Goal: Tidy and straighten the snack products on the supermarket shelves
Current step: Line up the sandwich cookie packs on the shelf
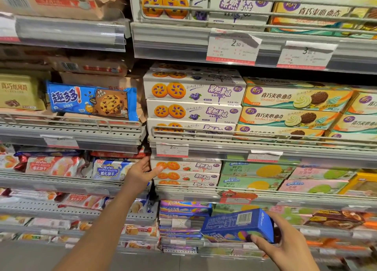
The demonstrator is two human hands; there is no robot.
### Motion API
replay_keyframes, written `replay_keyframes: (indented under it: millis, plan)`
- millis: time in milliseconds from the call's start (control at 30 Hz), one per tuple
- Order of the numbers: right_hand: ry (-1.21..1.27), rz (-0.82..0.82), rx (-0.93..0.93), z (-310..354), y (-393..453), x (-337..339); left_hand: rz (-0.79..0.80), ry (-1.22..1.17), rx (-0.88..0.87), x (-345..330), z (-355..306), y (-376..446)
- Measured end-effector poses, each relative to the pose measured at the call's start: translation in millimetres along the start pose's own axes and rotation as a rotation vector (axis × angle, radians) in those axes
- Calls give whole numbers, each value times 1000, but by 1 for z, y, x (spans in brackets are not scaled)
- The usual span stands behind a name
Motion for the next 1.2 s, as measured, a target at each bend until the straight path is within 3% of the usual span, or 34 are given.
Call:
replay_keyframes:
  millis: [167,333,400,533,700,867,1000,1100,1200]
  plan:
    - [86,-22,-87,-22,2,-14,-87,109,43,9,12,-6]
    - [418,-76,-380,-58,-16,-44,-402,186,-73,18,5,-71]
    - [547,-83,-501,-70,-29,-60,-377,216,-52,14,27,-96]
    - [655,15,-656,-80,-53,-98,-136,298,77,-12,84,-127]
    - [641,138,-681,-73,-61,-134,-106,323,195,-20,117,-146]
    - [585,52,-619,-63,-49,-146,-144,284,306,-2,137,-149]
    - [409,37,-508,-53,-41,-156,-169,231,349,0,138,-153]
    - [107,47,-396,-56,-31,-162,-169,180,389,1,141,-153]
    - [55,108,-428,-67,-27,-179,-152,166,388,1,142,-148]
Point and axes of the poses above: each hand's wrist, its own y-axis towards the middle knuckle, its own x-axis out of the back of the hand, z = x × y, the point moved 8 cm from there along y, towards the middle knuckle, and after that the axes turned 13 degrees about -z, right-handed, at the moved point
